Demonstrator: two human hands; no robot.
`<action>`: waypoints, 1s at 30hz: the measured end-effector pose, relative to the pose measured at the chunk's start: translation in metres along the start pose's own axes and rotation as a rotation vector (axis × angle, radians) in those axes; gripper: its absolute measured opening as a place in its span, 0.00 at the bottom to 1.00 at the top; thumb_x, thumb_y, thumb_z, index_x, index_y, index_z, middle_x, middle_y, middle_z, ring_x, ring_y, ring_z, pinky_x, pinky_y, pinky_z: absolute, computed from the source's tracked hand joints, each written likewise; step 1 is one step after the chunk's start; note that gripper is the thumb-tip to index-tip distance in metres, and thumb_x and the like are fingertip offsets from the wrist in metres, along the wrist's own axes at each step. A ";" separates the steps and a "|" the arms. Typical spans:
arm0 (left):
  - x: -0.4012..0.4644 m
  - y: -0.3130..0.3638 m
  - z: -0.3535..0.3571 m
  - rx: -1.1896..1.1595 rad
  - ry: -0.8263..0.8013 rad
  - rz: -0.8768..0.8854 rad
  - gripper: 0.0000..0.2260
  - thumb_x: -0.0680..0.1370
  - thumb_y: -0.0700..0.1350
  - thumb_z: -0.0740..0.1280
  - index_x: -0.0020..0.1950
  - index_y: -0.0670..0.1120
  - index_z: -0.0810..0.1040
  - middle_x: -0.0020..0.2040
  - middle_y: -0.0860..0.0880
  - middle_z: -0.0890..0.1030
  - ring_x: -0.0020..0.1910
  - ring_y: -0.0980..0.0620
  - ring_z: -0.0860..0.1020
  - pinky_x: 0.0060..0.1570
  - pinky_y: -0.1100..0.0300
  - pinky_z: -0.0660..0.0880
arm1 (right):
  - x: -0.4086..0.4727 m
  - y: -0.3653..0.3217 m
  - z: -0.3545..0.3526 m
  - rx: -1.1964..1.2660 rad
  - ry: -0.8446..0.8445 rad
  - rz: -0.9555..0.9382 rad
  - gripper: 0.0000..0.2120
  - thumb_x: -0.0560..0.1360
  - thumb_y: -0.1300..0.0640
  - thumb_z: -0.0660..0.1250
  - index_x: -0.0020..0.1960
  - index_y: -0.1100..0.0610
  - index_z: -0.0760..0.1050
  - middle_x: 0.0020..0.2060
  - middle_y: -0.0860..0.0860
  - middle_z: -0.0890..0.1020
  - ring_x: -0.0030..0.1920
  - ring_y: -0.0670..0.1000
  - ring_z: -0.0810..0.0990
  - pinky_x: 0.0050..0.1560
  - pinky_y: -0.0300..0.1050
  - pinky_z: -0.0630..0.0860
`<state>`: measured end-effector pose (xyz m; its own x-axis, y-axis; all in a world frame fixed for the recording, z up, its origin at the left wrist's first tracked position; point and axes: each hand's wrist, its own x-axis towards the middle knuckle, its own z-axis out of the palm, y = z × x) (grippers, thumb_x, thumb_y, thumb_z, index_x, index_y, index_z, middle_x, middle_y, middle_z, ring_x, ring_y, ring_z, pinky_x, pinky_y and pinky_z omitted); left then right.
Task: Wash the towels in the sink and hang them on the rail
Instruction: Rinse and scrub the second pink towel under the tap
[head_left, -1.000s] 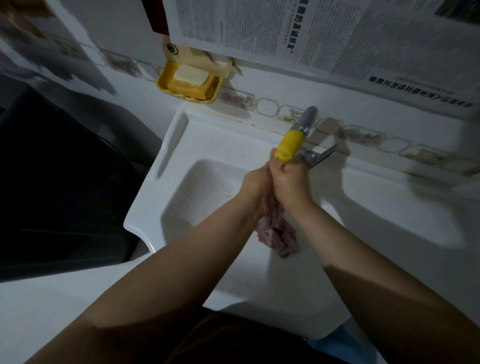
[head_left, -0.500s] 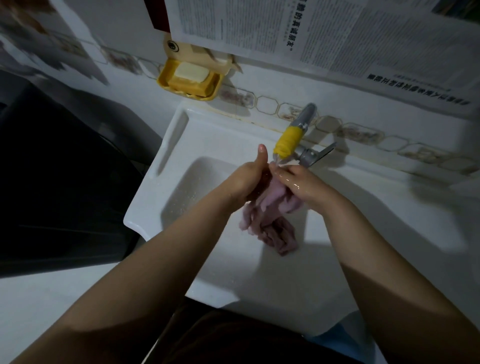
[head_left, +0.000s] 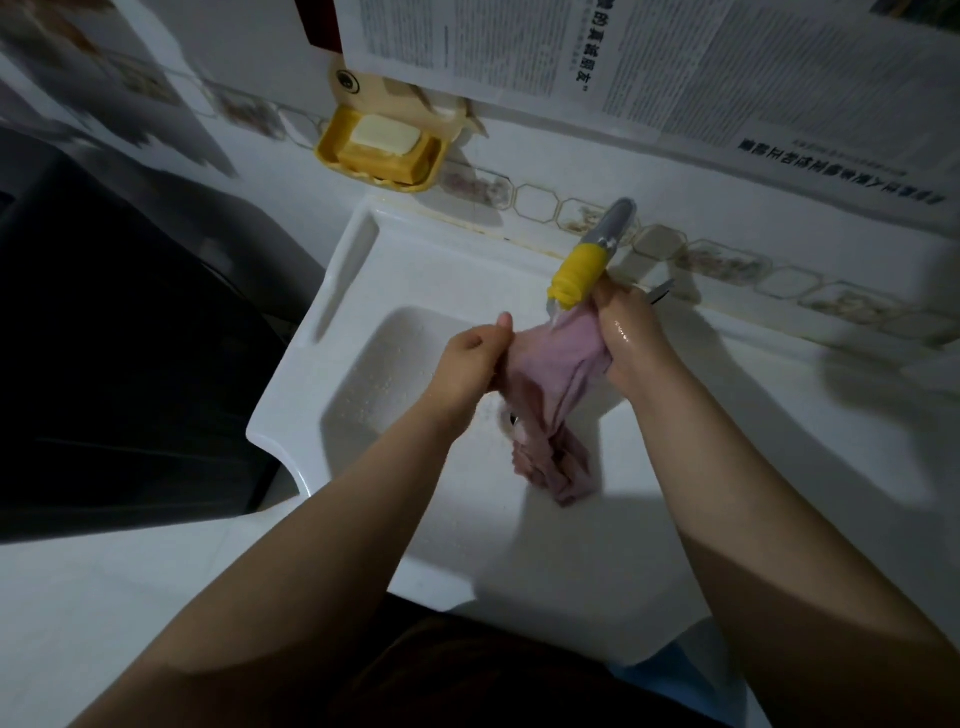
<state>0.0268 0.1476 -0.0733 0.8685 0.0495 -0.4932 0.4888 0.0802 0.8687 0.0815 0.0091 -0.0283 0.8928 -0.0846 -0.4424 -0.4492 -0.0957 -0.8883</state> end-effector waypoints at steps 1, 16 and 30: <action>0.003 0.005 0.002 -0.023 0.086 -0.034 0.21 0.77 0.60 0.63 0.41 0.42 0.74 0.36 0.42 0.71 0.36 0.46 0.69 0.36 0.55 0.68 | -0.003 0.004 0.004 -0.053 0.008 -0.026 0.12 0.65 0.47 0.67 0.33 0.56 0.75 0.28 0.49 0.80 0.31 0.47 0.78 0.37 0.42 0.73; -0.005 0.023 0.059 -0.436 0.125 -0.384 0.15 0.83 0.46 0.58 0.40 0.39 0.71 0.31 0.42 0.73 0.28 0.49 0.75 0.24 0.64 0.73 | -0.014 0.025 0.020 -0.464 0.181 -0.348 0.15 0.78 0.55 0.61 0.37 0.63 0.76 0.37 0.65 0.80 0.41 0.62 0.80 0.42 0.54 0.75; -0.010 0.026 0.055 -0.583 0.069 -0.311 0.15 0.84 0.47 0.55 0.39 0.43 0.68 0.20 0.50 0.72 0.21 0.58 0.74 0.24 0.65 0.71 | -0.031 0.027 0.030 -0.568 0.138 -0.533 0.19 0.78 0.52 0.61 0.32 0.61 0.73 0.30 0.63 0.78 0.32 0.60 0.77 0.35 0.48 0.68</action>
<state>0.0356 0.0946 -0.0438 0.6776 -0.0005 -0.7355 0.5741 0.6254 0.5285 0.0428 0.0391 -0.0421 0.9970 -0.0035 0.0776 0.0570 -0.6463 -0.7609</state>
